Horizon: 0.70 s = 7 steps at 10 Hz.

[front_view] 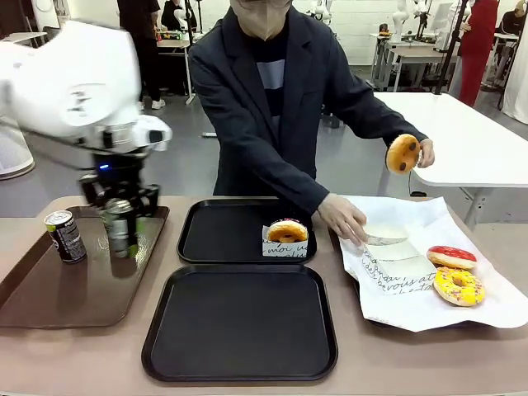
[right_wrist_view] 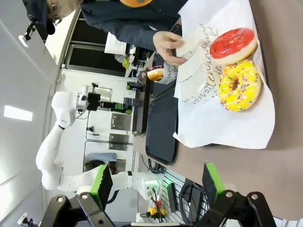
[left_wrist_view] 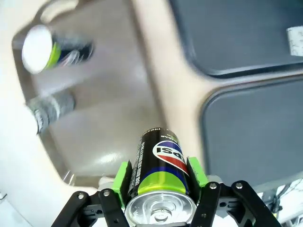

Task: Set up donuts and drinks on trays.
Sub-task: Pick up one Pepsi coke and place it on the Flat Tray.

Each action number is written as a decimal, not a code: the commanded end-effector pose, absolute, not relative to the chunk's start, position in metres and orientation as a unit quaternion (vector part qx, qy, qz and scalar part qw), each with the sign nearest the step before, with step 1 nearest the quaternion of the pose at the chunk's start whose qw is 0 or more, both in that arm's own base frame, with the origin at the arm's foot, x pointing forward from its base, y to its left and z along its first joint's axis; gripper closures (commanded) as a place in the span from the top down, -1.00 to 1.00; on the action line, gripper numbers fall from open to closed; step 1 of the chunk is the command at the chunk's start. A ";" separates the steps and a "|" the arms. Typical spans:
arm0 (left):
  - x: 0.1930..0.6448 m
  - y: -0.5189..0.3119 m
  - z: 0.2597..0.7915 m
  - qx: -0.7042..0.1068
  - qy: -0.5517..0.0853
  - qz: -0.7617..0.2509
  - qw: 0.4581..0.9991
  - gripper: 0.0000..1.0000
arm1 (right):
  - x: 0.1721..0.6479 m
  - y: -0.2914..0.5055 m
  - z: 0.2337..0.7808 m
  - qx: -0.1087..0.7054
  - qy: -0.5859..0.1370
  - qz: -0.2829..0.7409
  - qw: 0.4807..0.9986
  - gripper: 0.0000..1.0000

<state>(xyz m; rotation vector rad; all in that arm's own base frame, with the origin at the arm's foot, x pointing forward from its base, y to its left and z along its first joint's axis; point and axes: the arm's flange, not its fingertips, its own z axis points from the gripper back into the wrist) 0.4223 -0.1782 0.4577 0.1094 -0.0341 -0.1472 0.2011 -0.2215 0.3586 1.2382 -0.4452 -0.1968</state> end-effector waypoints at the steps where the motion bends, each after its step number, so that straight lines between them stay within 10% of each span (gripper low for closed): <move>1: 0.410 -0.145 0.453 0.018 -0.030 -0.048 0.998 0.18 | 0.201 -0.222 0.359 0.577 -0.213 -0.086 0.784 1.00; 3: 0.402 -0.145 0.459 0.043 -0.094 -0.049 0.993 0.18 | 0.201 -0.222 0.359 0.577 -0.213 -0.086 0.784 1.00; 7: 0.406 -0.133 0.452 0.034 -0.018 -0.040 0.998 0.18 | 0.201 -0.222 0.359 0.577 -0.213 -0.086 0.784 1.00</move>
